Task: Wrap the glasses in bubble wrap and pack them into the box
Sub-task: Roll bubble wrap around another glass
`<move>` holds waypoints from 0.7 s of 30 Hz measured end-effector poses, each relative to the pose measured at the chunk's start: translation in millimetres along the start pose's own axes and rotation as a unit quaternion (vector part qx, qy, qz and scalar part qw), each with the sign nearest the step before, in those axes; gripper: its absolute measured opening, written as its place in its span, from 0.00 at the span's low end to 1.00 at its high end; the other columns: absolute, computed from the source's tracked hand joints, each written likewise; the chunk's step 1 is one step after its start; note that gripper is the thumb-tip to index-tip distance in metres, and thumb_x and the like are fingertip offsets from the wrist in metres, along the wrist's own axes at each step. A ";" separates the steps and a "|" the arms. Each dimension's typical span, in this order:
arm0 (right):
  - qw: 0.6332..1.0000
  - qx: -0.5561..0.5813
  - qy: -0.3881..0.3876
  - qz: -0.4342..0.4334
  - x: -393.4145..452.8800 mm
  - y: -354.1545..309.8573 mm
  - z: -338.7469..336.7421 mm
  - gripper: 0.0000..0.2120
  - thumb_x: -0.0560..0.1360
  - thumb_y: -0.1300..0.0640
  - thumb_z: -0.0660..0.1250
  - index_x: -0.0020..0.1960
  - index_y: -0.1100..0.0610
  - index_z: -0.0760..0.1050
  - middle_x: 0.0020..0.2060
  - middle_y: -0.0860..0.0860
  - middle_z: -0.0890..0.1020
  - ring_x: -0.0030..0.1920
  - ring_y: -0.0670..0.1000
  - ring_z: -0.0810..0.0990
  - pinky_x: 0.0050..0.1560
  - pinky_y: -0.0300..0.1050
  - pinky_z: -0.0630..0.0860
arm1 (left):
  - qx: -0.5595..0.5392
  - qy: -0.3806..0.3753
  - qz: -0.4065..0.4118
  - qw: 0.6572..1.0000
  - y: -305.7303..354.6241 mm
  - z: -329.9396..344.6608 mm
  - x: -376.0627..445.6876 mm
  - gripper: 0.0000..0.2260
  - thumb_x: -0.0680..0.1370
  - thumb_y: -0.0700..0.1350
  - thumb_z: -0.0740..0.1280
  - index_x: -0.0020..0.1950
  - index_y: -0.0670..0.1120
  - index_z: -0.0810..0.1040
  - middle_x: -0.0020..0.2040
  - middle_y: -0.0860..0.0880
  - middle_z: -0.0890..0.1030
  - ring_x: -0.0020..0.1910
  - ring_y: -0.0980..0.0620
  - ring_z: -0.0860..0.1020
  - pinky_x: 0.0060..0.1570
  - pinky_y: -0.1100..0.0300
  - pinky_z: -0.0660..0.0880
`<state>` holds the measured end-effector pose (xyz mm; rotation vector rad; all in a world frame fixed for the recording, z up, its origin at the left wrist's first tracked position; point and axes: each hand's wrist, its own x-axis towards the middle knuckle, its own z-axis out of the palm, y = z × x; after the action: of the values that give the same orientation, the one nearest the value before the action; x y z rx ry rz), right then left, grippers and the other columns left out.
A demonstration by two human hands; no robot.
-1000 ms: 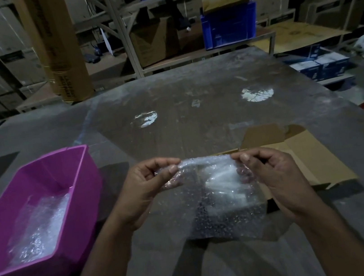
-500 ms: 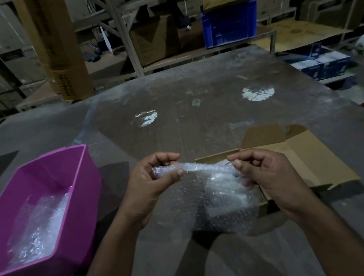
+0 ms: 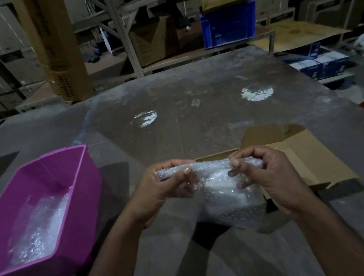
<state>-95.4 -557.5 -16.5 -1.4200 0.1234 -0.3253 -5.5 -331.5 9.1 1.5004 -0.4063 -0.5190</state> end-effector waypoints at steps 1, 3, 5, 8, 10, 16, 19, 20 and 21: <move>1.000 0.008 0.001 0.000 -0.6 -0.3 0.9 0.08 0.72 0.56 0.74 0.46 0.60 0.81 0.47 0.54 0.85 0.40 0.56 0.85 0.36 0.48 0.82 | -0.001 0.006 0.004 1.000 0.4 1.1 0.3 0.09 0.74 0.44 0.72 0.52 0.44 0.86 0.45 0.43 0.85 0.40 0.49 0.82 0.43 0.55 0.82; 1.000 0.023 0.002 0.009 -2.2 -1.4 1.9 0.11 0.71 0.55 0.74 0.50 0.60 0.80 0.46 0.55 0.85 0.35 0.57 0.84 0.34 0.48 0.82 | -0.007 0.021 0.009 1.000 1.9 1.2 1.4 0.08 0.74 0.42 0.72 0.52 0.44 0.86 0.44 0.43 0.85 0.39 0.50 0.81 0.42 0.56 0.81; 1.000 0.022 -0.006 0.021 -3.6 -1.8 1.7 0.14 0.72 0.54 0.73 0.56 0.58 0.80 0.42 0.57 0.86 0.30 0.55 0.81 0.32 0.47 0.80 | -0.017 0.027 0.013 0.999 2.9 -0.3 2.3 0.09 0.74 0.41 0.72 0.53 0.44 0.87 0.45 0.43 0.85 0.41 0.51 0.82 0.43 0.55 0.81; 1.000 0.006 -0.002 0.008 -4.5 -1.1 1.1 0.11 0.74 0.56 0.73 0.56 0.55 0.83 0.33 0.55 0.82 0.29 0.49 0.75 0.30 0.41 0.74 | -0.027 0.021 0.013 0.999 4.3 -1.3 2.2 0.10 0.74 0.40 0.71 0.54 0.45 0.87 0.46 0.44 0.86 0.42 0.52 0.82 0.46 0.54 0.82; 1.000 -0.009 0.007 -0.005 -4.0 -0.8 0.4 0.09 0.74 0.57 0.72 0.53 0.55 0.84 0.33 0.53 0.82 0.30 0.47 0.75 0.30 0.37 0.73 | -0.032 0.015 0.014 0.999 3.6 -1.5 1.1 0.12 0.74 0.38 0.71 0.56 0.43 0.85 0.46 0.44 0.85 0.42 0.51 0.83 0.45 0.54 0.83; 0.999 -0.031 -0.015 -0.028 -3.6 -1.0 -1.5 0.07 0.74 0.57 0.73 0.50 0.50 0.86 0.44 0.45 0.86 0.38 0.45 0.80 0.38 0.39 0.78 | -0.023 0.051 0.029 0.998 2.4 4.0 0.6 0.10 0.71 0.40 0.73 0.50 0.40 0.83 0.40 0.45 0.85 0.37 0.52 0.83 0.38 0.58 0.82; 1.000 0.010 -0.007 -0.020 -2.6 0.0 1.1 0.09 0.73 0.54 0.71 0.52 0.48 0.86 0.41 0.46 0.84 0.39 0.46 0.80 0.38 0.43 0.80 | -0.005 0.059 0.054 0.997 0.1 2.6 2.8 0.05 0.68 0.39 0.75 0.43 0.44 0.85 0.43 0.46 0.85 0.42 0.51 0.83 0.42 0.58 0.82; 1.000 0.018 -0.001 -0.011 -1.8 0.6 0.7 0.11 0.74 0.54 0.71 0.56 0.47 0.84 0.41 0.48 0.83 0.39 0.47 0.80 0.38 0.44 0.79 | -0.003 0.058 0.060 0.997 0.2 2.7 3.3 0.04 0.67 0.38 0.75 0.40 0.46 0.86 0.44 0.48 0.86 0.44 0.51 0.83 0.44 0.58 0.82; 1.000 0.020 0.005 -0.001 -1.0 1.7 -0.3 0.14 0.75 0.55 0.72 0.60 0.46 0.82 0.41 0.50 0.82 0.38 0.49 0.79 0.37 0.44 0.79 | 0.001 0.057 0.066 0.996 -0.6 2.4 3.8 0.04 0.67 0.38 0.75 0.38 0.46 0.86 0.46 0.49 0.86 0.45 0.51 0.82 0.45 0.58 0.82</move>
<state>-96.2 -557.3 -18.3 -1.3801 0.1231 -0.3336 -3.7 -335.5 8.4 1.4863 -0.4138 -0.3278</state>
